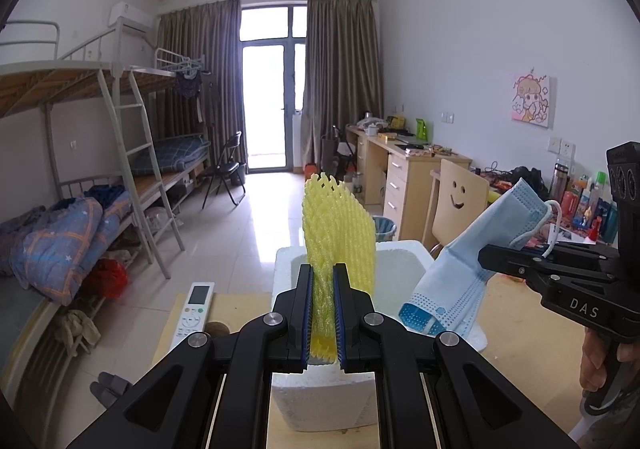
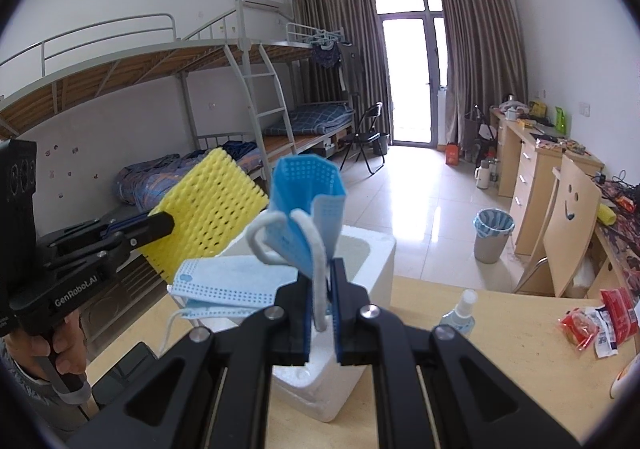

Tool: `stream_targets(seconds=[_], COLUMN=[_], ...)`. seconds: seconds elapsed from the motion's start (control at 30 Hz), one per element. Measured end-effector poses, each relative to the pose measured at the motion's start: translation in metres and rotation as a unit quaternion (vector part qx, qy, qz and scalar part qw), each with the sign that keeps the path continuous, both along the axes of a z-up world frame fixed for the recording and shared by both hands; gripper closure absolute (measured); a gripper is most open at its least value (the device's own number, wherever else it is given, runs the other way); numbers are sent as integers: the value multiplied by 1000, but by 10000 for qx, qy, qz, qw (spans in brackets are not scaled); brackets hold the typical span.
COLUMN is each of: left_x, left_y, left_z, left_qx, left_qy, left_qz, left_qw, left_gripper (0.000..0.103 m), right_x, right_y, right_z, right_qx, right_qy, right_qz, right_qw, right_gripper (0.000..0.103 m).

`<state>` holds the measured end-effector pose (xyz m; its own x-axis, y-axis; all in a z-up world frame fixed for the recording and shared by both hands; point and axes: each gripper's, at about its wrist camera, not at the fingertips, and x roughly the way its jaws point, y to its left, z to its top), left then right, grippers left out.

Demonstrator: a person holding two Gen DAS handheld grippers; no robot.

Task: Organize soft objects
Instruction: 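Carry the foam net and mask over the white foam box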

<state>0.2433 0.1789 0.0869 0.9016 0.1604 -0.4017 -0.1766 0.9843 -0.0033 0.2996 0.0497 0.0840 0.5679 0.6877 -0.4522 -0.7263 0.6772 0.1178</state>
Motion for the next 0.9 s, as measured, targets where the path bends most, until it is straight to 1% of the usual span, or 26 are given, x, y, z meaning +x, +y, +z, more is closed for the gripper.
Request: stream_targets(seconds=[0.17,0.5,0.6,0.9], left_x=[5,22,28,38], left_y=[0,-15,-21,-19], left_z=[0,0,-3,-8], left_qx=[-12,-69,-86,-102], left_qy=[25,59,135,260], left_qz=[-26,-348,-450,-390], left_qw=[10000,9994,9989,9988], left_gripper=[93,93,93,93], right_x=[7,10,11,13], right_y=[-7,-33,-39,-40], right_z=[3,10,11,10], right_qx=[10,1,7,6], right_qy=[2,-41,-44,-9], right_qz=[-60,-446,-547,-609], right_qw=[10000,9990,9985,9981], right_gripper=[92,92,92,92])
